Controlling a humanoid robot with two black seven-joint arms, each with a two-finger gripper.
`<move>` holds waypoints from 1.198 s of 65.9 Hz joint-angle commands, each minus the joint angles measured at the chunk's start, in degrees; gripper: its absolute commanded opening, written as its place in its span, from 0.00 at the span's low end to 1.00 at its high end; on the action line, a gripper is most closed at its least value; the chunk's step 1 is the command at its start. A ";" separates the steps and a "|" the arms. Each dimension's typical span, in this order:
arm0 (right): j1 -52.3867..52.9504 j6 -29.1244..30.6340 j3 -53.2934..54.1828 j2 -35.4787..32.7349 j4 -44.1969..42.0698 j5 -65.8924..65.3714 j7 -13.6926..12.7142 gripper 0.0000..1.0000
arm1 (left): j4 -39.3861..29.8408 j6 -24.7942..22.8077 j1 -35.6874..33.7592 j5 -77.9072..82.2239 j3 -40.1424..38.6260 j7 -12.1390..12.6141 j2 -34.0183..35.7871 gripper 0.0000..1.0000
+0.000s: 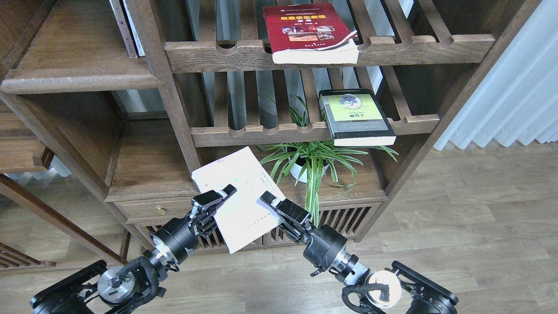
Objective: Organize books on shelf
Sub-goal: 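Hold the white book between both grippers and lift it, then carry the white book with the left gripper up toward the upper shelf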
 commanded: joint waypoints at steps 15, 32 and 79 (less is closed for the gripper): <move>0.53 -10.41 5.75 3.59 -0.55 0.00 0.58 0.98 | -0.26 0.00 0.80 4.58 -0.16 -0.14 1.28 0.09; 0.53 -14.37 6.19 5.53 -2.05 -0.26 0.75 0.98 | -3.16 0.00 0.80 10.20 -1.39 -0.05 5.58 0.06; 0.70 -20.25 8.65 5.53 -3.81 -0.44 0.84 0.99 | -15.90 0.00 0.27 31.91 -15.36 4.95 12.70 0.02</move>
